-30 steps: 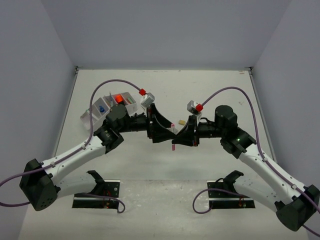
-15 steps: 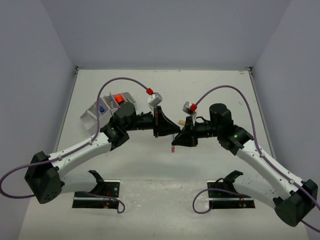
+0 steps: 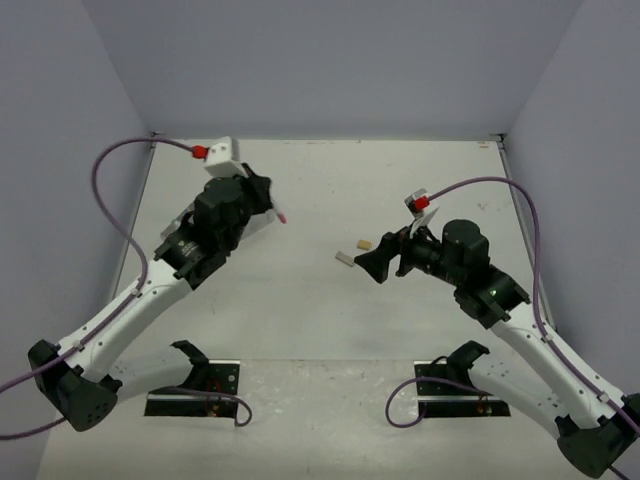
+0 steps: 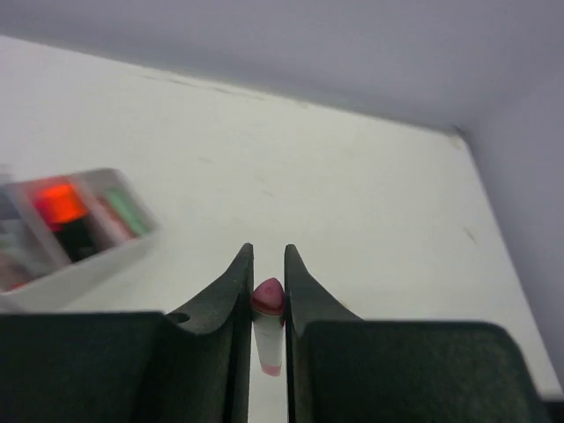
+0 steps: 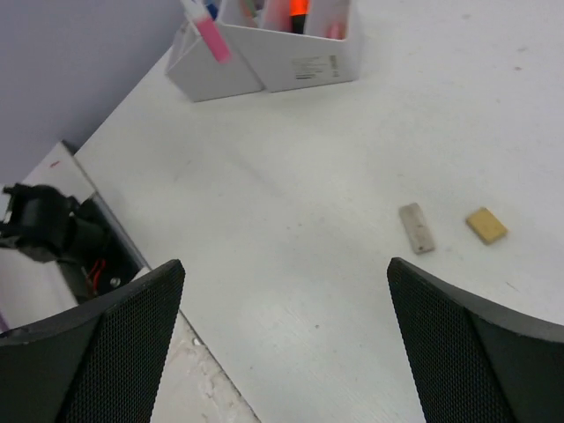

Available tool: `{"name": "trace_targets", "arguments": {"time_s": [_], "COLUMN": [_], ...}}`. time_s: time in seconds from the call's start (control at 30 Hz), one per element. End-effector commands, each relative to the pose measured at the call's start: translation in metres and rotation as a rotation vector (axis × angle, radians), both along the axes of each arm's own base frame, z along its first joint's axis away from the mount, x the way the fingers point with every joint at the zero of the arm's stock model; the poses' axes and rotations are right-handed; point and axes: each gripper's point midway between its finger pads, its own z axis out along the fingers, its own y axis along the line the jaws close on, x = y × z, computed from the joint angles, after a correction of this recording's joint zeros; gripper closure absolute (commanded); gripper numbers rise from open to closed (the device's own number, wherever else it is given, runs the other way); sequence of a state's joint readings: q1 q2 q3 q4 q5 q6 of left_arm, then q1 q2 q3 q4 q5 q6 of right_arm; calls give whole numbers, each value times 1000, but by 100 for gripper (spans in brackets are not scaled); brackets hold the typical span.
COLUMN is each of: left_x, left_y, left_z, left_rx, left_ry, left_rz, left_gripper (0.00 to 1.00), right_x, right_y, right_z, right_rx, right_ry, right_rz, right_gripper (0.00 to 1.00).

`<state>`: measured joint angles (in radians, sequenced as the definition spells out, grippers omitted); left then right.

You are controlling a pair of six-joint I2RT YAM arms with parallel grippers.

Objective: Sort the stationery into containers
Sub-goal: Place the pen in the storage box.

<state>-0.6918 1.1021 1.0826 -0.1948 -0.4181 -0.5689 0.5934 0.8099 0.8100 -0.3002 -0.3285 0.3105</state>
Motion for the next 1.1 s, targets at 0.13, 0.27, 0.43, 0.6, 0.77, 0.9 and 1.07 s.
{"name": "trace_targets", "arguments": {"time_s": [0.13,0.27,0.43,0.6,0.77,0.9,1.07], "left_x": [16,22,29,36,34,30,33], "left_y": [258,286,294,294,297,297,292], "left_z": [5,-27,-62,-98,-126,-137,-150], "left_rx": [-93,-140,-136,-94,-34,-23,-13], "left_ry": [-70,-62,-27,43,101,116,143], "left_rz": [993,1106,1149,1161,1184,1186,1142], "left_gripper": [100,100,100,100,100,100,85], "right_x": [29,25,17,16,17,20,23], "right_y": [-17,-16,-8,-3,1,3,5], "right_z": [-45,-53,-50,-50,-54,-59,-62], "right_rx": [0,9,20,36,36,26,20], "right_ry": [83,74,77,78,88,107,120], "right_rz": [-234,-215,-148,-121,-108,-108,-108], "right_gripper": [1,1,1,1,1,1,1]}}
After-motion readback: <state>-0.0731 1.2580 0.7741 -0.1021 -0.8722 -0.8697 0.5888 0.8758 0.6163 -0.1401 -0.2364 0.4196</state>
